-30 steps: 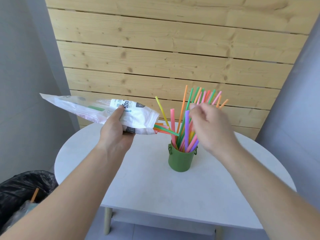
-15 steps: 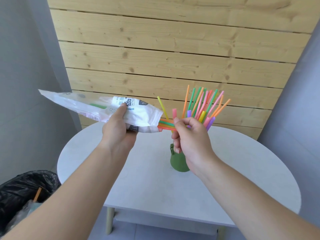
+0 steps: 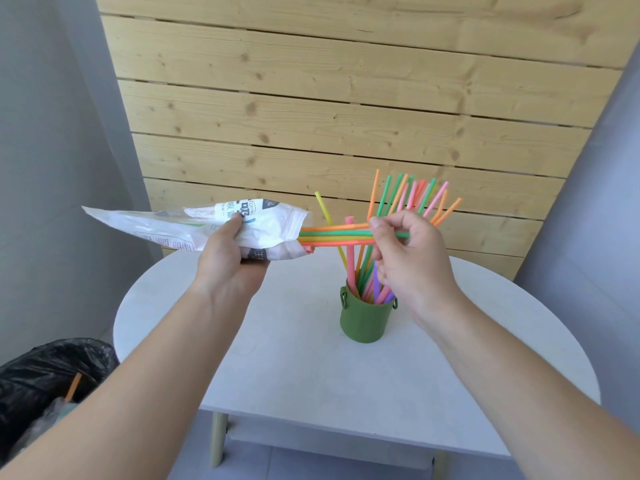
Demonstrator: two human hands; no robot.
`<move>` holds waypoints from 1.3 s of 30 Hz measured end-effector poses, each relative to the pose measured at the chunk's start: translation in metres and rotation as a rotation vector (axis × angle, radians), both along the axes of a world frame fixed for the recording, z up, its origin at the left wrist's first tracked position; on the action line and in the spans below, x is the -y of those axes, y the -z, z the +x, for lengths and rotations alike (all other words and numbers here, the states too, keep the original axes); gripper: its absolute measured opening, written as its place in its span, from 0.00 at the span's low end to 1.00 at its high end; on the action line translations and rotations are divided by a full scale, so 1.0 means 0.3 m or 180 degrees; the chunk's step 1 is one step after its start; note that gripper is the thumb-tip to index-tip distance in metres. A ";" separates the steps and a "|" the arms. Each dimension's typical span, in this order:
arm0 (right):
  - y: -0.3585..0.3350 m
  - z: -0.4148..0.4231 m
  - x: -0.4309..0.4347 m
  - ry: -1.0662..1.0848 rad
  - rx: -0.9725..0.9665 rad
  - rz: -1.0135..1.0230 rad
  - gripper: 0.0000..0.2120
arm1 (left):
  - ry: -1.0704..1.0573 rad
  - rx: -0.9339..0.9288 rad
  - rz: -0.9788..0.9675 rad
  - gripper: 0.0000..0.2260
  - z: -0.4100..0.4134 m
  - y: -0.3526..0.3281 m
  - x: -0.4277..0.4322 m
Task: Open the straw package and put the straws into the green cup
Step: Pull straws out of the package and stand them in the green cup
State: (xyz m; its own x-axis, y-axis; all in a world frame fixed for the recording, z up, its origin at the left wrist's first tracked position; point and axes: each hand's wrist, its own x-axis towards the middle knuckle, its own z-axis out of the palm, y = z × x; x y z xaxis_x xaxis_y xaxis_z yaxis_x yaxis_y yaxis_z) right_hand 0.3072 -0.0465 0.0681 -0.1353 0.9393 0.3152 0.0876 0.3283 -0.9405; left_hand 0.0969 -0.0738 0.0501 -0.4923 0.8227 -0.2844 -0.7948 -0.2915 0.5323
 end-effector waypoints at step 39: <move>-0.283 0.563 -0.124 0.0149 0.0917 0.0268 0.11 | -0.0066 0.0077 -0.0189 0.07 -0.026 0.036 -0.012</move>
